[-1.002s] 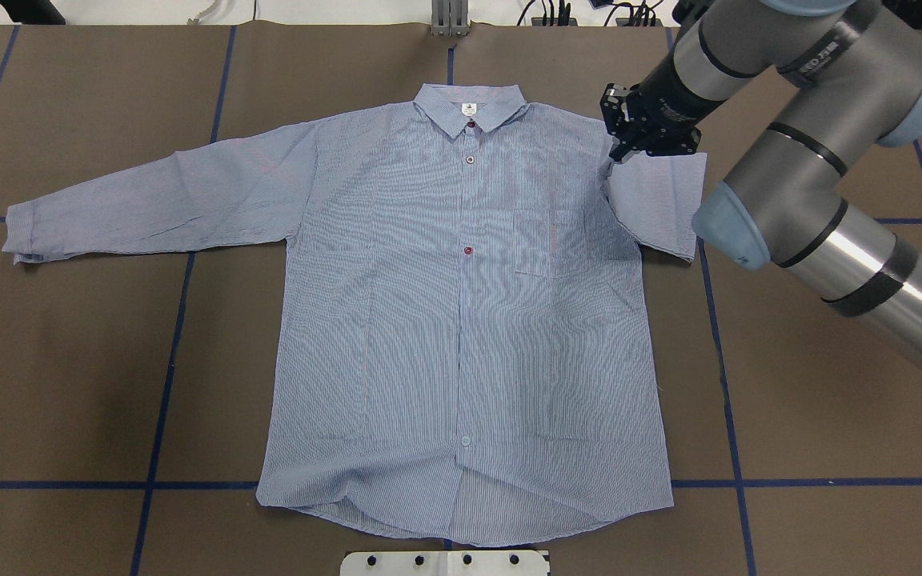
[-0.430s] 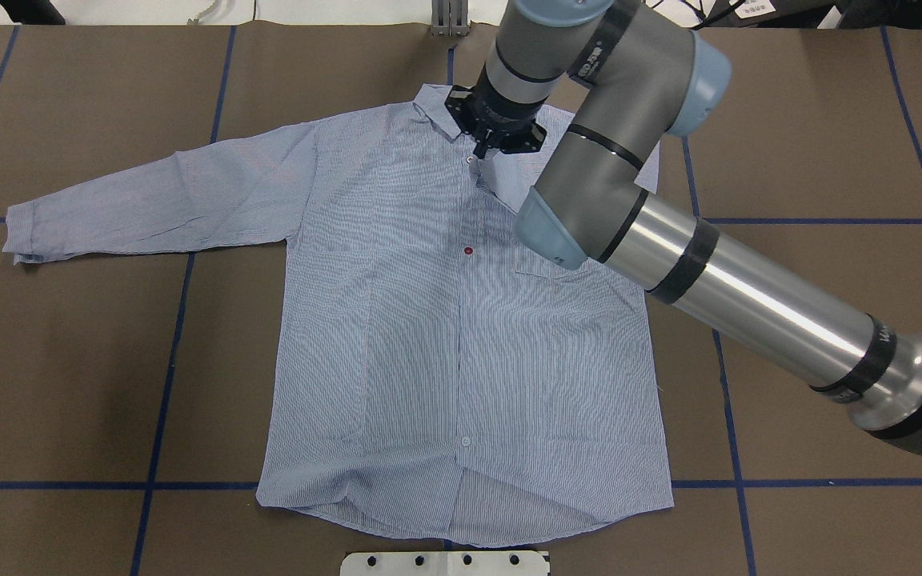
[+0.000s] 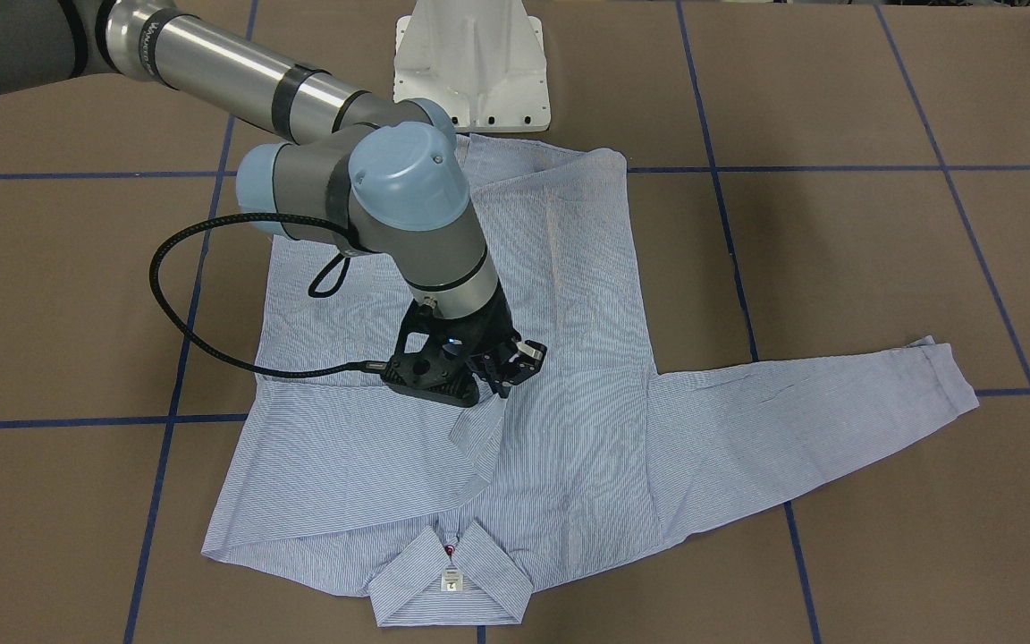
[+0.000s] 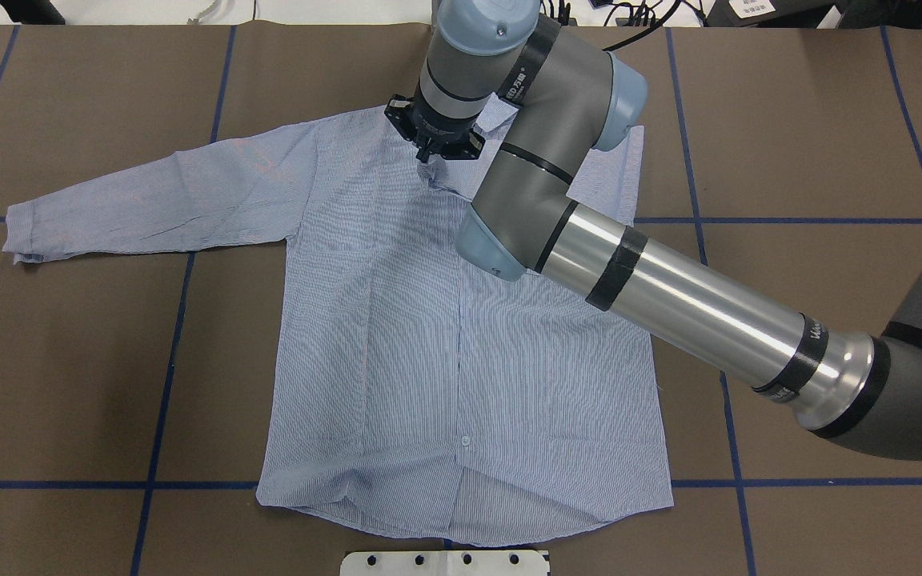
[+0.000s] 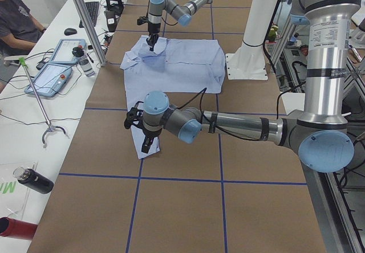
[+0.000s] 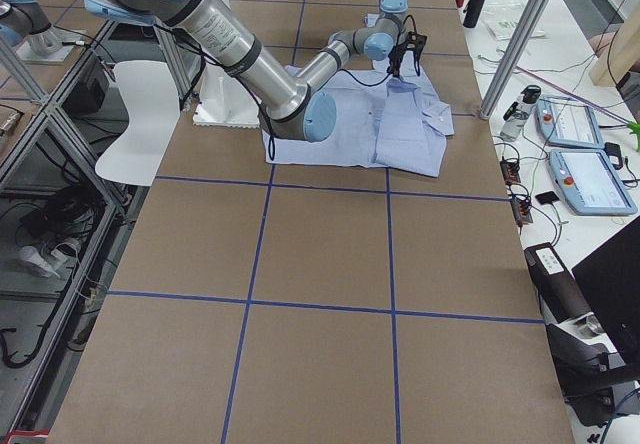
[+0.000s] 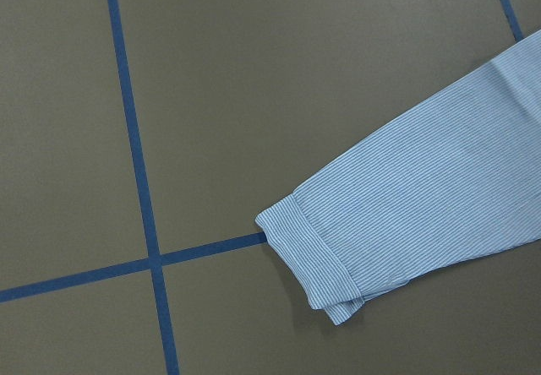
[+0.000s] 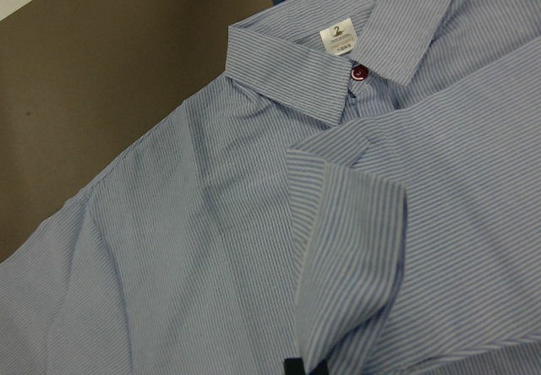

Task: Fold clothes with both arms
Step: 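Carry the gripped cuff across the shirt body toward the collar with the right gripper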

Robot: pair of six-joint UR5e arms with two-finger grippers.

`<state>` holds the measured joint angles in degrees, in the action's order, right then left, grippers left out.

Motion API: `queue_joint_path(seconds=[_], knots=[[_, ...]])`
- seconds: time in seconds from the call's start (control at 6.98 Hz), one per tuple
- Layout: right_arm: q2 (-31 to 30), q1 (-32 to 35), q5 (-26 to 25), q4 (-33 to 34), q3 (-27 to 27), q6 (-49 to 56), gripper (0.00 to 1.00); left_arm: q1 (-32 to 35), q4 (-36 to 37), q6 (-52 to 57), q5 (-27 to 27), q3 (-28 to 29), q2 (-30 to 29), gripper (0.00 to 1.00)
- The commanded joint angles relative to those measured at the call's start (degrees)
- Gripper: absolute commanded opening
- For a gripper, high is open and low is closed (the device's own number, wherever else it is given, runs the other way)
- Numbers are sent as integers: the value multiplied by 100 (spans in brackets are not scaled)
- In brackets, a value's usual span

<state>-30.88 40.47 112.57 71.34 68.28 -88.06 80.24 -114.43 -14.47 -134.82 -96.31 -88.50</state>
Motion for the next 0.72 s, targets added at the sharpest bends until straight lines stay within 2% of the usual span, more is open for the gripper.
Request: queue_joint_path(seconds=[0.0, 0.29, 0.43, 0.57], knots=[[327, -152, -172, -76, -350, -27, 0, 0, 0, 14, 0, -1, 0, 100], [329, -241, -244, -182, -369, -123, 0, 0, 8, -3, 0, -1, 0, 100], [329, -302, -323, -182, -368, -124, 35, 0, 8, -12, 0, -1, -9, 100], [372, -459, -680, -182, -368, -133, 97, 0, 8, -30, 0, -1, -35, 100]])
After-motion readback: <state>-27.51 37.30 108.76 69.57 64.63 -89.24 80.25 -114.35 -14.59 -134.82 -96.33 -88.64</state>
